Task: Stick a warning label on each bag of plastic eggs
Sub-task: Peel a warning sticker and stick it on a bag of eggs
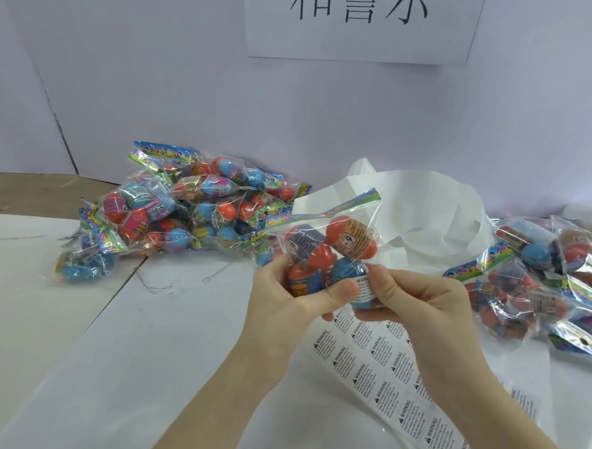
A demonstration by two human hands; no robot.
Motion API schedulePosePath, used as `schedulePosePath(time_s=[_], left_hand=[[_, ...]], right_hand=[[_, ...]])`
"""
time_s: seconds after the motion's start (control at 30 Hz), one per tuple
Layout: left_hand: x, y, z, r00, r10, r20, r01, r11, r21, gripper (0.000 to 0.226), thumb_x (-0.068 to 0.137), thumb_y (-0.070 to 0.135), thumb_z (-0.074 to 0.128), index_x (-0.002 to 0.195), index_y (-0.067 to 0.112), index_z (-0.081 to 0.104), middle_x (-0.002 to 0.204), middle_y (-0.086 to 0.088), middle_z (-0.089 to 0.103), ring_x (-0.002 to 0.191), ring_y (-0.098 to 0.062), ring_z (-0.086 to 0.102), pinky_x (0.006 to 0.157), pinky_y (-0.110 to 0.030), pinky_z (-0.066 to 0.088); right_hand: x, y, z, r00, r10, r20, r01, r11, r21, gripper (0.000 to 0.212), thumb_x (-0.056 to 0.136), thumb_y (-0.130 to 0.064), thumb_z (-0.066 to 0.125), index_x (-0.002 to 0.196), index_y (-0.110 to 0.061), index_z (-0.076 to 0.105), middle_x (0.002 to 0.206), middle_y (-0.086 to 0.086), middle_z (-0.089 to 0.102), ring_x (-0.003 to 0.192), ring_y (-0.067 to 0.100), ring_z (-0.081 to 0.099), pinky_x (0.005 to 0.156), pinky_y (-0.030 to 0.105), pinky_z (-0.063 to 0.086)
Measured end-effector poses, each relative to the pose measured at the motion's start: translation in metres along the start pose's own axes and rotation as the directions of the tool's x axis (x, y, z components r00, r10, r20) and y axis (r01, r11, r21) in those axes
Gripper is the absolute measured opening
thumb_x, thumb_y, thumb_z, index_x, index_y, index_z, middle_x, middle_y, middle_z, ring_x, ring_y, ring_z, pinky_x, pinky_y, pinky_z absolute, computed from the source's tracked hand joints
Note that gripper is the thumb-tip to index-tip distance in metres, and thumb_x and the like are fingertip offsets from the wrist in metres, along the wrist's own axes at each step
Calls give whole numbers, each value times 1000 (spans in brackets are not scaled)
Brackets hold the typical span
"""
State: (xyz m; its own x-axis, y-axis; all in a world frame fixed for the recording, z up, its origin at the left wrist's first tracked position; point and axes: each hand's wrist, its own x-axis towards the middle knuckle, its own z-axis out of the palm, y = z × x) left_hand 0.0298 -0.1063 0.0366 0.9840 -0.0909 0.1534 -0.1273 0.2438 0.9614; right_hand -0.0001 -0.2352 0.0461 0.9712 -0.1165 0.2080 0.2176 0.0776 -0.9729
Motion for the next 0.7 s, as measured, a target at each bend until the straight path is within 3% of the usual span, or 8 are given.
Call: schedulePosePath(time_s=[0.2, 0.37, 0.43, 0.47, 0.53, 0.57, 0.63, 0.7], left_hand=[[0, 0, 1, 1000, 18, -4, -18, 999, 39, 32, 43, 21, 75, 72, 11, 64, 52, 7, 60, 42, -5, 49, 45, -15, 43], [1, 1, -2, 997, 23, 76, -35, 986, 162, 42, 50, 31, 88, 83, 18, 65, 58, 9, 63, 46, -1, 53, 48, -13, 44], [0, 2, -3, 992, 5, 126, -27, 986, 167, 36, 63, 42, 78, 84, 15, 65, 59, 7, 61, 50, -5, 52, 53, -19, 43], [0, 2, -3, 991, -14, 134, -6, 989, 150, 45, 68, 52, 67, 84, 10, 64, 63, -2, 61, 56, -11, 52, 58, -25, 42], [1, 1, -5, 992, -33, 118, 10, 981, 195, 69, 74, 72, 49, 81, 5, 66, 71, -20, 55, 65, -22, 48, 65, -35, 35], [2, 1, -5, 997, -8, 83, -13, 970, 242, 70, 79, 76, 41, 75, 11, 69, 70, -20, 54, 64, -22, 48, 65, -35, 33], [3, 2, -5, 997, 70, -39, -57, 963, 264, 60, 76, 67, 33, 69, 21, 71, 60, 2, 52, 53, -11, 44, 56, -27, 35], [7, 3, -7, 982, 79, -170, -52, 986, 156, 61, 72, 63, 33, 79, 15, 71, 50, 10, 47, 41, -6, 38, 41, -17, 32]], right_hand=[[1, 0, -1, 1000, 20, 2, -20, 1000, -9, 16, 65, -32, 61, 66, -27, 77, 64, 4, 72, 54, 12, 66, 54, 17, 53], [4, -4, -8, 962, 192, 194, -192, 981, -21, 47, 61, -50, 73, 90, -13, 75, 85, 9, 74, 60, 20, 67, 55, 19, 53], [5, -5, -10, 942, 238, 237, -236, 971, -35, 42, 60, -44, 76, 90, -15, 76, 89, 9, 73, 57, 18, 66, 54, 18, 52], [6, -6, -12, 934, 264, 240, -260, 964, -47, 41, 59, -42, 74, 88, -15, 76, 89, 11, 73, 56, 18, 66, 53, 17, 51], [8, -6, -17, 920, 317, 232, -303, 948, -96, 40, 56, -40, 72, 84, -12, 76, 85, 11, 73, 54, 16, 65, 51, 16, 50], [8, -8, -19, 917, 331, 222, -316, 944, -100, 37, 56, -38, 73, 80, -10, 76, 82, 11, 73, 53, 15, 64, 49, 15, 49], [11, -10, -20, 947, 283, 153, -286, 958, 0, 28, 56, -30, 73, 71, -7, 74, 73, 10, 72, 48, 12, 61, 45, 13, 47], [14, -12, -23, 985, 163, -48, -146, 955, 257, 22, 60, -23, 68, 73, -5, 70, 73, 7, 70, 52, 10, 64, 48, 12, 49]])
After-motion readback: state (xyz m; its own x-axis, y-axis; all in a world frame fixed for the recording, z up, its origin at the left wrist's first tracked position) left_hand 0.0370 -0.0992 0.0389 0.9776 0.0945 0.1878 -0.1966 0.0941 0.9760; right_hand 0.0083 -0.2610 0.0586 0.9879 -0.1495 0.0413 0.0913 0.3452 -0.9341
